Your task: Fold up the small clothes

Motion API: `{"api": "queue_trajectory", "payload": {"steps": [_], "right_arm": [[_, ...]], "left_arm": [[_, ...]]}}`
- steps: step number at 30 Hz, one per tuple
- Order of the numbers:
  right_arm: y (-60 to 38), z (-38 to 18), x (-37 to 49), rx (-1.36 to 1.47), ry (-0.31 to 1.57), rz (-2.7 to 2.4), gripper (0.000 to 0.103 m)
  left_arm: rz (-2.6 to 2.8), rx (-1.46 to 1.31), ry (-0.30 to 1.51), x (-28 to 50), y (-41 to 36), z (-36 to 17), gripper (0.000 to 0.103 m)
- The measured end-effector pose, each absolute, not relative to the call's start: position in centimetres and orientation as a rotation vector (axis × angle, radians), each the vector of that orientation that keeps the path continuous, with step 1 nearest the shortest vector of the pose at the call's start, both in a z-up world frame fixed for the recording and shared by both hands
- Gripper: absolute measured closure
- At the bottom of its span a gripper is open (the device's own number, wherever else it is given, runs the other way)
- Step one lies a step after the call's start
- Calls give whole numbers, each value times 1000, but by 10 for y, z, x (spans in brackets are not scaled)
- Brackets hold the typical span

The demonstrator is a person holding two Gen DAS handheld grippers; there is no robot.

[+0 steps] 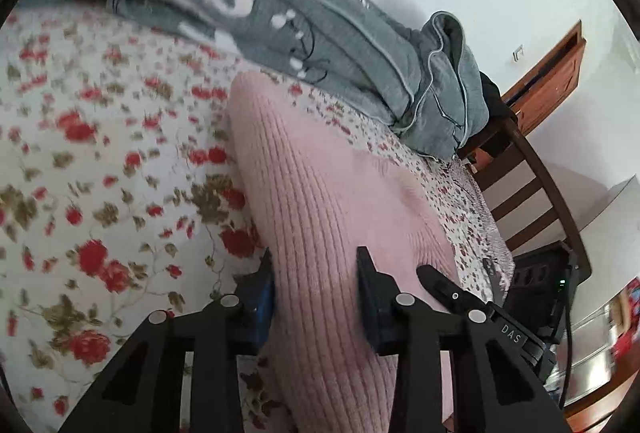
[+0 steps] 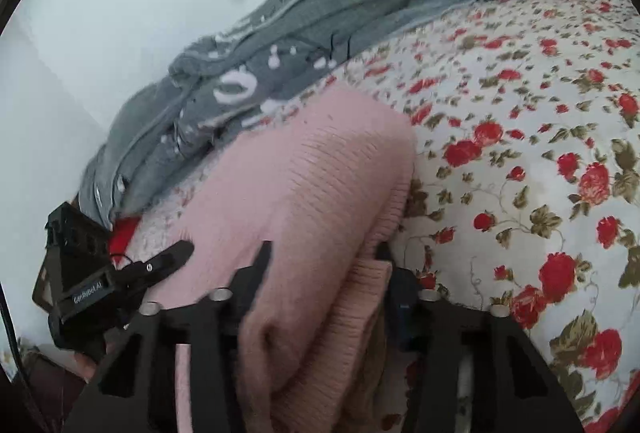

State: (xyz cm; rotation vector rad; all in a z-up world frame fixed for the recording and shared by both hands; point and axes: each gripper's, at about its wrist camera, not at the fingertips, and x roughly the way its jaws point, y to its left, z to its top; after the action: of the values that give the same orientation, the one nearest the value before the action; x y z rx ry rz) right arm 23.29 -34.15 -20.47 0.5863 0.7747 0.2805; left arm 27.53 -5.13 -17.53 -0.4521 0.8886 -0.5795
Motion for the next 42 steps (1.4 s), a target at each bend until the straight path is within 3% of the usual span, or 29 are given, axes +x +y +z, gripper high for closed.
{"api": "queue_trajectory", "payload": {"steps": [6,8,12,15,18,21,27,29,30,31,42], "right_arm": [[-301,-177,242,558,782,345,75],[-278,-172,249,561,790,408,84],[-231,-161,255,411,777,448,84],[-218,-182,255,294,793,393,83],[-230,-196,254,362,778,417,78],[-235,-184,255,346,813,388,64],[-222,-144,227,227,586,381,61],[-203,-154,230,154,621,422,70],[-194,-160,230,95,633,403,85],[-188,-167,229,17,634,351,89],[-208,-187,240,52,684,273,90]], "left_arm": [[-453,-375,807,259,-14,-141,69],[-402,-345,785,253,7,-131,69],[-341,-321,813,256,31,-138,66],[-298,-280,867,265,29,-164,55],[-307,-220,816,257,28,-160,52],[-314,-213,746,248,30,-146,50],[-337,-204,633,237,23,-130,46],[-326,-181,658,241,17,-139,46],[-316,-168,678,242,14,-146,46],[-302,-152,688,243,13,-152,47],[-368,-138,661,220,16,-159,46]]}}
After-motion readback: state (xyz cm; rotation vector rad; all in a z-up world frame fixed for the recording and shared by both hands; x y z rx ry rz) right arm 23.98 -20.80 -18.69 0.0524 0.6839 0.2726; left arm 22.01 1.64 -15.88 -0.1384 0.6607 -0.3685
